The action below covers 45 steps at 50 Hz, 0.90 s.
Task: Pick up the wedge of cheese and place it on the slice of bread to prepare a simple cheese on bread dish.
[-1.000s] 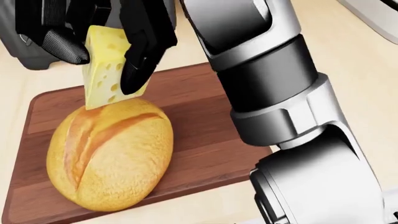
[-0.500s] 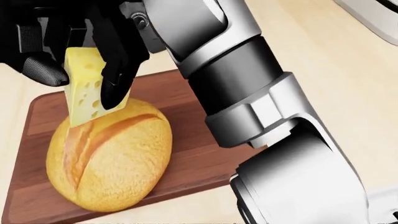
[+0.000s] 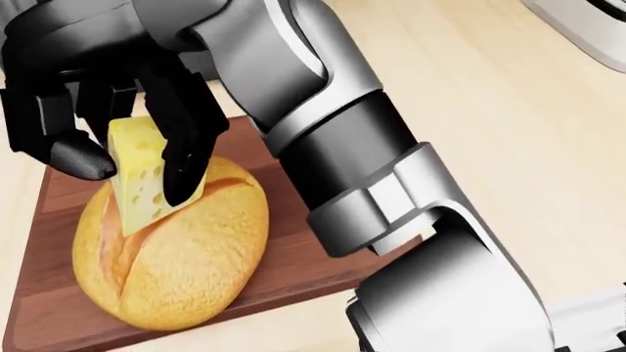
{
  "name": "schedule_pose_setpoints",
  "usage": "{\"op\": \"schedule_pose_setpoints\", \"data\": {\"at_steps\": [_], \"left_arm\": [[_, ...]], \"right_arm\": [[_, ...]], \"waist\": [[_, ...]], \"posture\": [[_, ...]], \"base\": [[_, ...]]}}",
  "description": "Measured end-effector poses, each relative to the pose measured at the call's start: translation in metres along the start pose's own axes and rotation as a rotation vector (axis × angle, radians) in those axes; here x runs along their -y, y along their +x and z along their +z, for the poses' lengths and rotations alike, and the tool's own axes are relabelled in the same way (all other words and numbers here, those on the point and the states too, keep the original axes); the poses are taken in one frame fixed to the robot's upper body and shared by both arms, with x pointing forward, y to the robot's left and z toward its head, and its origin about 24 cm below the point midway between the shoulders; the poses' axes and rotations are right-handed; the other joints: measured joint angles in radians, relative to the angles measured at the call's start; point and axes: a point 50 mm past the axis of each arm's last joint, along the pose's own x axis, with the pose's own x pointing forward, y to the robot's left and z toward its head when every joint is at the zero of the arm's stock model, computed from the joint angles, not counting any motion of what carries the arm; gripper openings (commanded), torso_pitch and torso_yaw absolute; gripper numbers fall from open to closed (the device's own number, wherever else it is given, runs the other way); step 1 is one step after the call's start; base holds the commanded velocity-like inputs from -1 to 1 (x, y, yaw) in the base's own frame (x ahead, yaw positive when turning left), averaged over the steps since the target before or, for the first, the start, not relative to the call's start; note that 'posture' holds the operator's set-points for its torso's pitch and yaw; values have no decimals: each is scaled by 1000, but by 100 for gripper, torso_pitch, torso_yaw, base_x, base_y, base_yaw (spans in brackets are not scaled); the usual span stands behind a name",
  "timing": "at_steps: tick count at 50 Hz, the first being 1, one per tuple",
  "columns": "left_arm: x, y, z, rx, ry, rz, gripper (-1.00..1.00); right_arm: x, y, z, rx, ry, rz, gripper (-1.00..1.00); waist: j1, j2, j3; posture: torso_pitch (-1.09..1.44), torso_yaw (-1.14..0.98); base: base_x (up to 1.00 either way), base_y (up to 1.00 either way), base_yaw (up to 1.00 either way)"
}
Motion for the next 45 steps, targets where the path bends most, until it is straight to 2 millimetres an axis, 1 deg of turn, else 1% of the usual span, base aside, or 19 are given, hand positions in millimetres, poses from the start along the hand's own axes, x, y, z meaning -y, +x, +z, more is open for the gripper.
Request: {"op": "schedule_pose_setpoints", "data": {"at_steps": [7,23,24,25,26,27,30,31,33,34,40,45], "left_arm": [[0,1,0,1,-1,2,100],[0,1,1,3,-1,2,100],[0,1,1,3,-1,2,100],[0,1,1,3,-1,2,100],[0,1,1,2,-1,2,100],[0,1,1,2,-2,2,100],[0,1,1,-1,-2,1,100],[0,1,1,0,-2,1,100],[0,1,1,2,-2,0,100],[0,1,1,2,-2,1,100],[0,0,1,3,-5,-1,100],[0,0,0,-4,-3,0,100]], "right_arm": [[-3,3,-1,1,-6,5,-100],[-4,4,-6,-7,-24,-19,-100],[-3,4,-6,-8,-24,-19,-97],[-3,4,-6,-7,-22,-20,-76],[-3,4,-6,-7,-22,-20,-62],[-4,4,-6,-4,-20,-19,-27],[-4,4,-5,7,-14,-13,1],[-4,4,-5,2,-16,-13,33],[-4,4,-8,-6,-12,-19,69],[-4,4,-8,-3,-8,-20,100],[-14,12,-17,-26,27,27,100],[-13,11,-18,-32,24,22,100]], "waist": [[-2,4,-9],[-2,8,-15],[-2,8,-15],[-2,8,-15],[-2,8,-15],[-3,8,-15],[-4,9,-16],[-4,9,-15],[-5,10,-14],[-6,11,-14],[-4,8,-1],[-3,3,1]], "posture": [[0,0],[0,0],[0,0],[0,0],[0,0],[0,0],[0,0],[0,0],[0,0],[0,0],[0,0],[0,0]], "base": [[0,0,0],[0,0,0],[0,0,0],[0,0,0],[0,0,0],[0,0,0],[0,0,0],[0,0,0],[0,0,0],[0,0,0],[0,0,0],[0,0,0]]}}
